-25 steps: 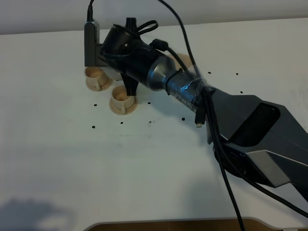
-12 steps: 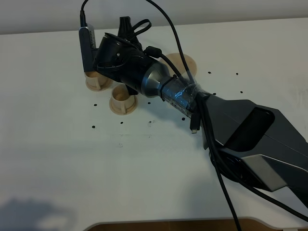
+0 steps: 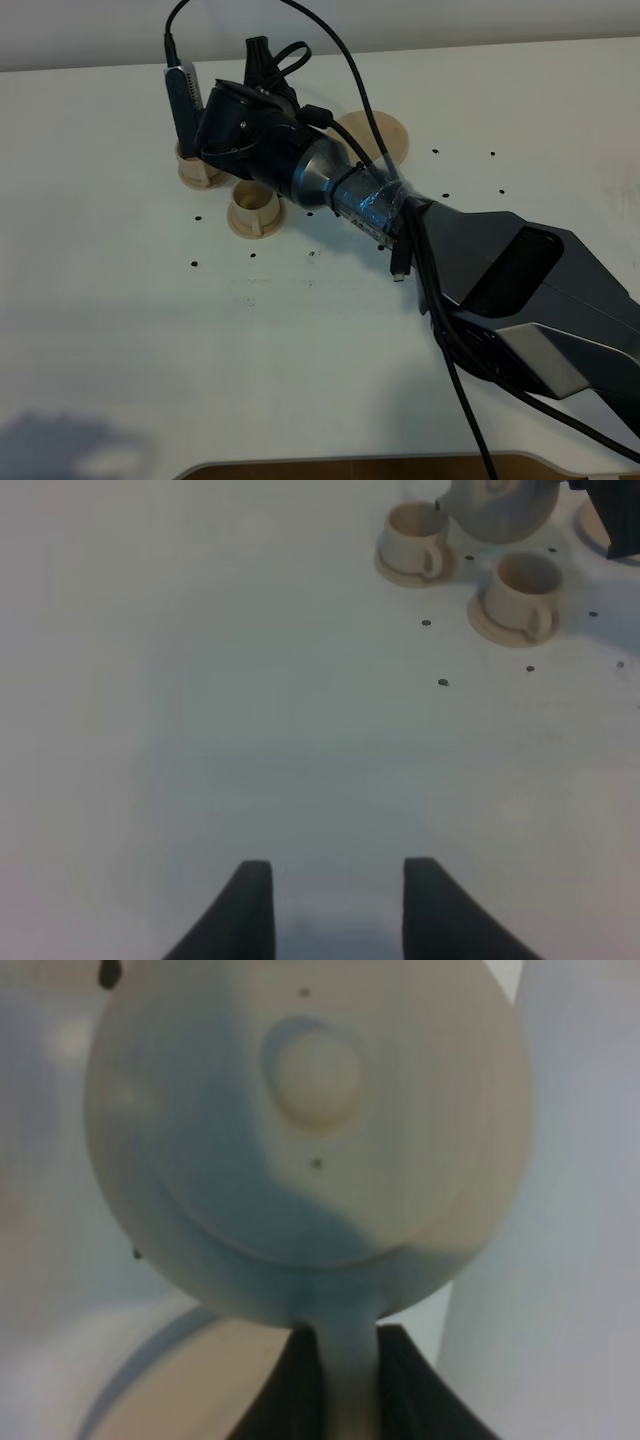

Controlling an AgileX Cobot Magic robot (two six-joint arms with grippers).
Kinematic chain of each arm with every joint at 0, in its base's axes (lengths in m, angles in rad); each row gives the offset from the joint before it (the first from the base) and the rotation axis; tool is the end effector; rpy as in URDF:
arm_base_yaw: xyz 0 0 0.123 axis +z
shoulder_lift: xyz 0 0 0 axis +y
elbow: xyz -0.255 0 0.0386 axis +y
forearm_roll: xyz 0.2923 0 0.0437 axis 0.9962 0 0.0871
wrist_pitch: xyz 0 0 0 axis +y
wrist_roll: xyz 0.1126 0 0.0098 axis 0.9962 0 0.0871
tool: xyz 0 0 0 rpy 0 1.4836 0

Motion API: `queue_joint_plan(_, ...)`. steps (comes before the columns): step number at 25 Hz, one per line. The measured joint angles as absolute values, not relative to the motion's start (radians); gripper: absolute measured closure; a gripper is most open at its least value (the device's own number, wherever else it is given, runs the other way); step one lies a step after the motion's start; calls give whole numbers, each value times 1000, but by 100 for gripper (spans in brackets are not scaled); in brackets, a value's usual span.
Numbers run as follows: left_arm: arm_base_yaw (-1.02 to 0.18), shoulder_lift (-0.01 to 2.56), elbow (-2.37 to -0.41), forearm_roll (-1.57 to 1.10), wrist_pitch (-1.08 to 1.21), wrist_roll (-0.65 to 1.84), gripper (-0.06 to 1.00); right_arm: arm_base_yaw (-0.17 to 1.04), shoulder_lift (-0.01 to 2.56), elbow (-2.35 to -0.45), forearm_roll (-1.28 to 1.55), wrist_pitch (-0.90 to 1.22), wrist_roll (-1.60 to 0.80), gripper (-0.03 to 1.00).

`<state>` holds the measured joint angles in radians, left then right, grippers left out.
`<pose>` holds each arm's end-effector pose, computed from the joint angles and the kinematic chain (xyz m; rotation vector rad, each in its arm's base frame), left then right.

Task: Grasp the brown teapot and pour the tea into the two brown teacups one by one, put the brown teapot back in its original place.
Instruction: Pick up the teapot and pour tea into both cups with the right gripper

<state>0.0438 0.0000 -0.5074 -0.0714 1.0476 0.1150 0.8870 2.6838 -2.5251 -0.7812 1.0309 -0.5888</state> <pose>0.0809 -0.0034 0.2925 0.0750 2.0204 0.0154 0.4284 0.4176 0.1252 -1.8628 1.5888 -0.8835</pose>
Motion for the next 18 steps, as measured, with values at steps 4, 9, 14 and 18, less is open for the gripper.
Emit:
queue_joint_plan(4, 44, 0, -507, -71, 1048, 115, 61, 899, 2684, -2525, -819, 1026, -592, 88)
queue_joint_plan(9, 44, 0, -507, -71, 1048, 115, 61, 902, 2684, -2525, -831, 1018, -614, 88)
queue_joint_plan(14, 44, 0, -507, -71, 1048, 115, 61, 902, 2684, -2525, -847, 1016, -645, 88)
queue_joint_plan(18, 44, 0, -507, -71, 1048, 115, 61, 902, 2684, -2525, -872, 1004, -648, 88)
